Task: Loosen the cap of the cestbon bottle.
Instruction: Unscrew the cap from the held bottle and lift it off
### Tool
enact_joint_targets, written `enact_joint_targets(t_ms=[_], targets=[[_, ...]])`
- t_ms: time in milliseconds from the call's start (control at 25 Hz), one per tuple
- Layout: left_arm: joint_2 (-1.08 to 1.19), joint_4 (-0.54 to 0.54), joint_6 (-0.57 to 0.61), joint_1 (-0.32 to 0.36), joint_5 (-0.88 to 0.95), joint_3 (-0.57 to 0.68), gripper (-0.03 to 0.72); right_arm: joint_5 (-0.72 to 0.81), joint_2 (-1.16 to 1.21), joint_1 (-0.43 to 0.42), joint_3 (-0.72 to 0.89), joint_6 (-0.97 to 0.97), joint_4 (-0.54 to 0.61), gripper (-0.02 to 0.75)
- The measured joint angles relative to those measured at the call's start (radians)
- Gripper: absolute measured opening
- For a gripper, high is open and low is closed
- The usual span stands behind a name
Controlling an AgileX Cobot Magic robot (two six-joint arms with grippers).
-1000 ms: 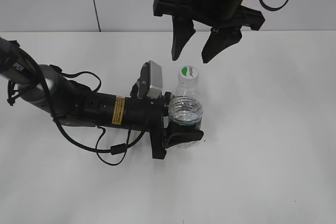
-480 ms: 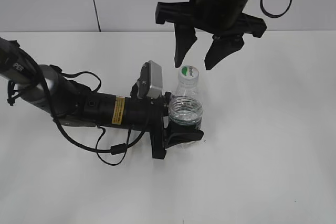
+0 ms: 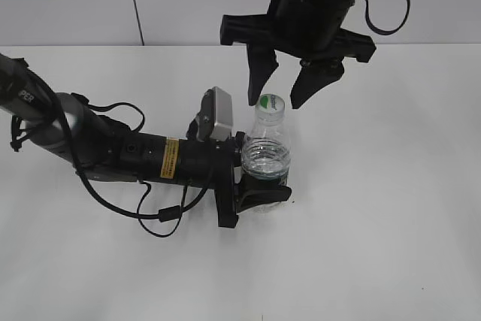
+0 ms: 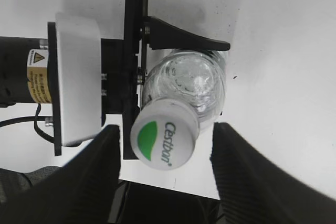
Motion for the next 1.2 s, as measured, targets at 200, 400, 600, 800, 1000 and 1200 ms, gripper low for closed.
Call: enact_joint_targets(t_ms=[200,400,600,800,1000,1200], targets=[[0.000,0.000,0.000,0.000,0.000,0.000,0.405,0.000,0.006,0.000,0.000,0.000,0.000,0.424],[0.000,-0.001,0.000,0.000,0.000,0.000,0.405,0.000,0.012,0.000,0.000,0.000,0.003,0.424],[0.000,-0.001,0.000,0.000,0.000,0.000,0.405,0.000,0.022,0.000,0.001,0.000,0.003,0.424],[0.000,-0.001,0.000,0.000,0.000,0.000,0.405,0.000,0.023,0.000,0.002,-0.001,0.004,0.423],[0.000,-0.001,0.000,0.000,0.000,0.000,0.405,0.000,0.023,0.000,0.002,-0.001,0.005,0.344],[0.000,-0.002,0.000,0.000,0.001,0.000,0.405,0.000,0.023,0.000,0.002,-0.001,0.006,0.300]])
